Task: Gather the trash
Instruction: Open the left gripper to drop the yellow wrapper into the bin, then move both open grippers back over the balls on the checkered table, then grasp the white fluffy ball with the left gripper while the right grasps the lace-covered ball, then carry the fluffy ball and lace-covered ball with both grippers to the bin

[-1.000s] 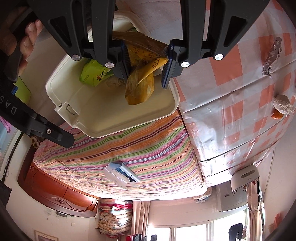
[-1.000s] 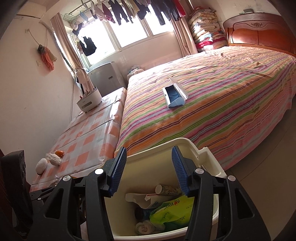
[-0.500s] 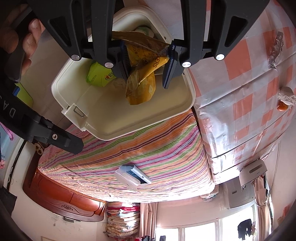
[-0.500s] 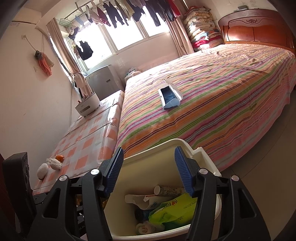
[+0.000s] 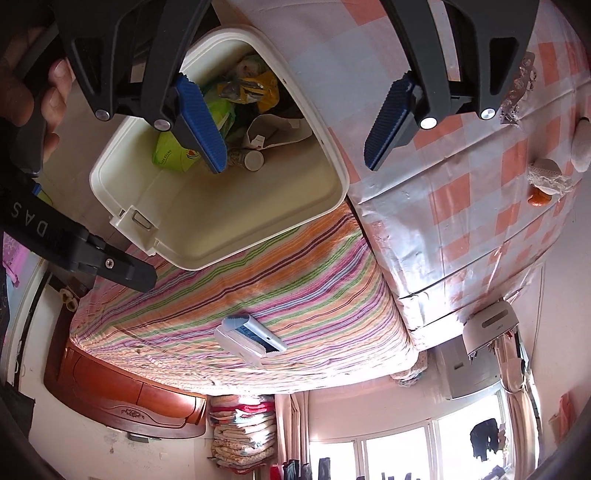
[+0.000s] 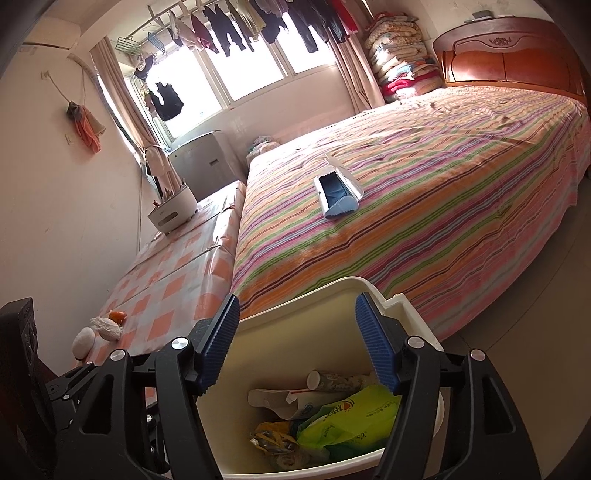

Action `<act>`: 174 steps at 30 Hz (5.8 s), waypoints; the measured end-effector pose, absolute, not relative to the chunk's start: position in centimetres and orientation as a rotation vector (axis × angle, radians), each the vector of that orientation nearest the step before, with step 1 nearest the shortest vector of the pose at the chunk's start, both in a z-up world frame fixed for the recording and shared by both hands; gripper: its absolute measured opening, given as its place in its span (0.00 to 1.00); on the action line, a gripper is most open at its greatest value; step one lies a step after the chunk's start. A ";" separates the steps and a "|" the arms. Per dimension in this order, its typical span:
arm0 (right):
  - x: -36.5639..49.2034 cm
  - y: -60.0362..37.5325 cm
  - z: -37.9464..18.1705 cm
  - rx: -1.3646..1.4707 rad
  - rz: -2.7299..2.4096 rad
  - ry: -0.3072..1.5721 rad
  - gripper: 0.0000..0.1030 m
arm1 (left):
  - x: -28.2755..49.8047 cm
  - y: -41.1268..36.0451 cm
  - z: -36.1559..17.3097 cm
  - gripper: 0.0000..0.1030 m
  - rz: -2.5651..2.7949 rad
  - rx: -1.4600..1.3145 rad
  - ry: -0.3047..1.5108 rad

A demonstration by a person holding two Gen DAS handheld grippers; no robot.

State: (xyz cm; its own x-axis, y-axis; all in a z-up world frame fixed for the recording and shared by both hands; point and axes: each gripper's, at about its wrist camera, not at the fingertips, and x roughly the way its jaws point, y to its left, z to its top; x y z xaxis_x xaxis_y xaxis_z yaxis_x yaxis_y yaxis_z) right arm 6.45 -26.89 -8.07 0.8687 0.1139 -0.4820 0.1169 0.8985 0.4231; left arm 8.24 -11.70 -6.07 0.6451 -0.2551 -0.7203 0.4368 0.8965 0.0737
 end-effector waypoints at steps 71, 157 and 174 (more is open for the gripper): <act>26.7 14.6 -8.3 -0.238 0.780 0.816 0.73 | 23.5 28.5 -7.5 0.73 0.140 0.144 0.871; 16.4 -4.9 -6.6 0.081 0.501 0.735 0.39 | 11.9 11.6 -2.6 0.46 -0.026 0.094 0.619; 15.3 -7.9 -6.2 0.134 0.430 0.692 0.41 | 10.9 4.6 -2.8 0.46 -0.196 0.143 0.604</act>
State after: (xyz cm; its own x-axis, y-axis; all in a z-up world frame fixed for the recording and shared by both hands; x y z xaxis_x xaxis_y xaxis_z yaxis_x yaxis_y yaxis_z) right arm 15.29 -7.89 -6.18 0.6867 0.4267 -0.5885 -0.3390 0.9041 0.2600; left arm 10.88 4.64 -2.84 0.8054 -0.1410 -0.5758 0.2242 0.9716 0.0758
